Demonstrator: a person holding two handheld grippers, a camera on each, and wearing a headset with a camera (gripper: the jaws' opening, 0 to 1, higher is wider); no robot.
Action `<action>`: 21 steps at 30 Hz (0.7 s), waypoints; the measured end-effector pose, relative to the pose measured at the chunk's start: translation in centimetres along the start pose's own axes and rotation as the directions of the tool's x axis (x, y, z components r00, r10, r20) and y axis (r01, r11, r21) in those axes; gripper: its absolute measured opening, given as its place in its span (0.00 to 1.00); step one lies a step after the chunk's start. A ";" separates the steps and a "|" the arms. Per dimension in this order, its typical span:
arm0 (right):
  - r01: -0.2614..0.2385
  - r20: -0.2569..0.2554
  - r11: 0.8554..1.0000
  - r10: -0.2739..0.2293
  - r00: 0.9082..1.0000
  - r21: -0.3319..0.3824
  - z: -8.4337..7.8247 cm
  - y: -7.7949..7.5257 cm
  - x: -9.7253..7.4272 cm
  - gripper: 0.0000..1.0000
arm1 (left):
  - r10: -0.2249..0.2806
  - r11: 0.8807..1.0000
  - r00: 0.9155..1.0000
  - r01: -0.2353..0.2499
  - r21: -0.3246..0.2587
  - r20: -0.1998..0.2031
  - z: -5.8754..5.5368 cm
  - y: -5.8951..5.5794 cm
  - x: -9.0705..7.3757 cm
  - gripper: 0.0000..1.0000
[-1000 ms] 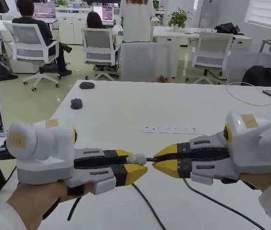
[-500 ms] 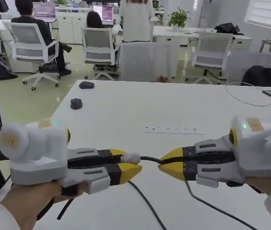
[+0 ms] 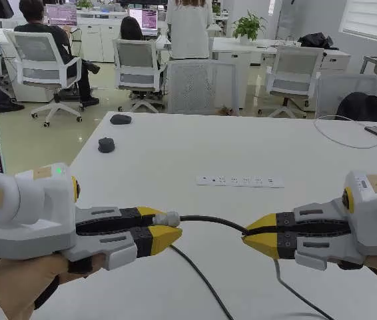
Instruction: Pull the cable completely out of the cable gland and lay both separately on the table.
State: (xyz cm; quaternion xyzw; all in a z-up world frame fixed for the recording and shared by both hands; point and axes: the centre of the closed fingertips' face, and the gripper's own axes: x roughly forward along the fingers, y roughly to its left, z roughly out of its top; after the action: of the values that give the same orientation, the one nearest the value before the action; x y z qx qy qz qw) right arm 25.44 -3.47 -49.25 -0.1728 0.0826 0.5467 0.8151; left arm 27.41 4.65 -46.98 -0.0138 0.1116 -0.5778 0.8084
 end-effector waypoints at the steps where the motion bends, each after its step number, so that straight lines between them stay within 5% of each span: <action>1: 0.001 -0.001 1.000 -0.001 1.000 0.003 -0.1 0.0 -0.1 0.03 | 0.001 1.000 1.000 -0.001 -0.001 0.001 0.0 0.0 0.0 0.17; 11: -0.002 -0.004 1.000 0.002 1.000 0.017 -0.2 0.4 0.0 0.03 | -0.005 1.000 1.000 0.005 0.009 0.007 0.3 -0.3 0.0 0.16; 21: -0.001 0.001 1.000 0.001 1.000 0.022 0.1 0.1 0.2 0.10 | -0.044 0.996 0.999 0.046 0.081 -0.018 0.6 -1.6 0.6 0.16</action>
State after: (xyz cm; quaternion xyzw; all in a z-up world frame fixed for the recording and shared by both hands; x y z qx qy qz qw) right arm 25.47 -3.21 -49.29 -0.1634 0.0885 0.5461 0.8168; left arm 26.28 3.48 -46.25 0.0214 0.0940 -0.6001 0.7941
